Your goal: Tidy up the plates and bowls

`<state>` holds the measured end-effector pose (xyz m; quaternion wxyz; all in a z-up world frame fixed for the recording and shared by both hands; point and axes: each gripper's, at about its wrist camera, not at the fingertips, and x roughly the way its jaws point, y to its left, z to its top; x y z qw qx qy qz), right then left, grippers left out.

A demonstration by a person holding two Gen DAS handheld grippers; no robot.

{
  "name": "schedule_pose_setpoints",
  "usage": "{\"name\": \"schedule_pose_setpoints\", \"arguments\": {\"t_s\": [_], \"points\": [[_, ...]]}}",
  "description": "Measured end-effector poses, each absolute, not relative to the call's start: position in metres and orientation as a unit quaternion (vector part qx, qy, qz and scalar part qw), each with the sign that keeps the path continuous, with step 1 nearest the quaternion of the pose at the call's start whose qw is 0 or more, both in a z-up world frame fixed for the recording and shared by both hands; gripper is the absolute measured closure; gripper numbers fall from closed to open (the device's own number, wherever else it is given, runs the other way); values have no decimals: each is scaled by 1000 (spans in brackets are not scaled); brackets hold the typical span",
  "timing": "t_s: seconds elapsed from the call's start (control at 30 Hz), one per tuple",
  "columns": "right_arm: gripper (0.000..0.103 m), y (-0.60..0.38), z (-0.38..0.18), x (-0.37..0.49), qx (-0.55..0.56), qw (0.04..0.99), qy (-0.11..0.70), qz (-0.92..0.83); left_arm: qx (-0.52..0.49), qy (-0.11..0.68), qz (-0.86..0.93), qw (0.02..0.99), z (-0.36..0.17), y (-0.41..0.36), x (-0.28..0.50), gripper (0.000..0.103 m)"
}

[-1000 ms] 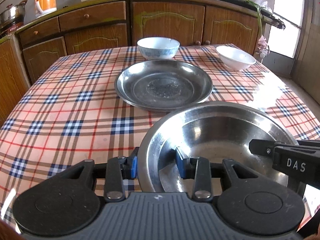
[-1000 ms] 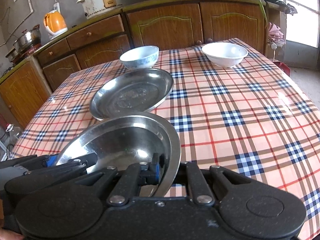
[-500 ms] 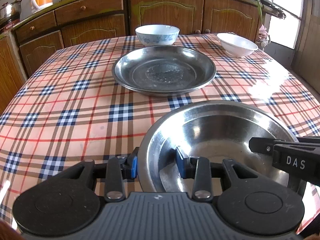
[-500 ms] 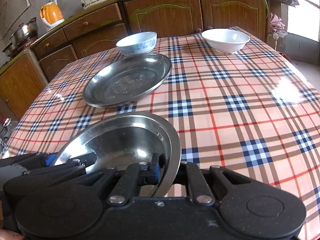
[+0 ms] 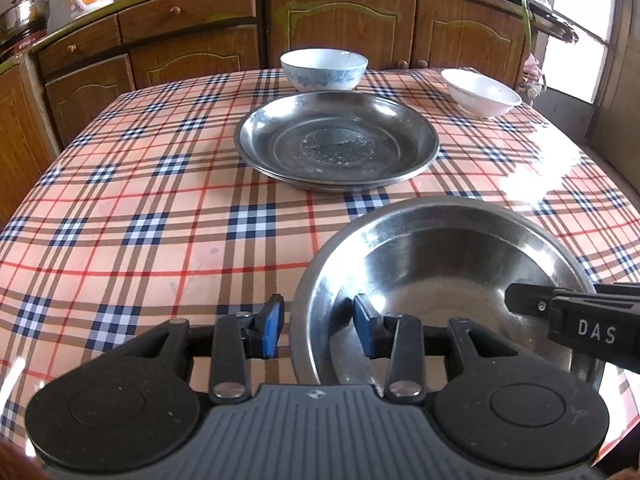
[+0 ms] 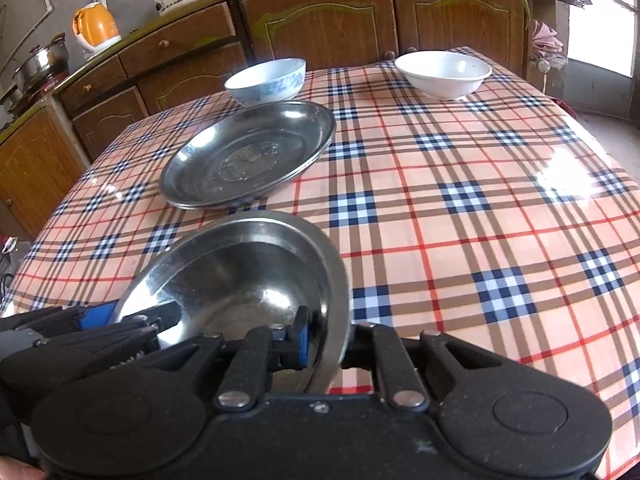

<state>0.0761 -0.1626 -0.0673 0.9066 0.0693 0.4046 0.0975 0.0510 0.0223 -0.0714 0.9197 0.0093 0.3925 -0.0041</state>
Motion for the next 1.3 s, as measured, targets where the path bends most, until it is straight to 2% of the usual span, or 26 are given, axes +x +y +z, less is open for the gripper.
{"name": "schedule_pose_setpoints", "arguments": {"t_s": [0.03, 0.13, 0.47, 0.73, 1.3], "points": [[85, -164, -66, 76, 70, 907, 404, 95, 7, 392, -4, 920, -70, 23, 51, 62], [74, -169, -62, 75, 69, 910, 400, 83, 4, 386, -4, 922, -64, 25, 49, 62], [72, -188, -39, 77, 80, 922, 372, 70, -12, 382, -5, 924, -40, 28, 49, 64], [69, -200, -9, 84, 80, 933, 345, 70, -19, 374, -28, 927, -12, 16, 62, 61], [53, -250, 43, 111, 72, 953, 291, 47, -7, 356, -88, 930, 34, -29, 103, 57]]}}
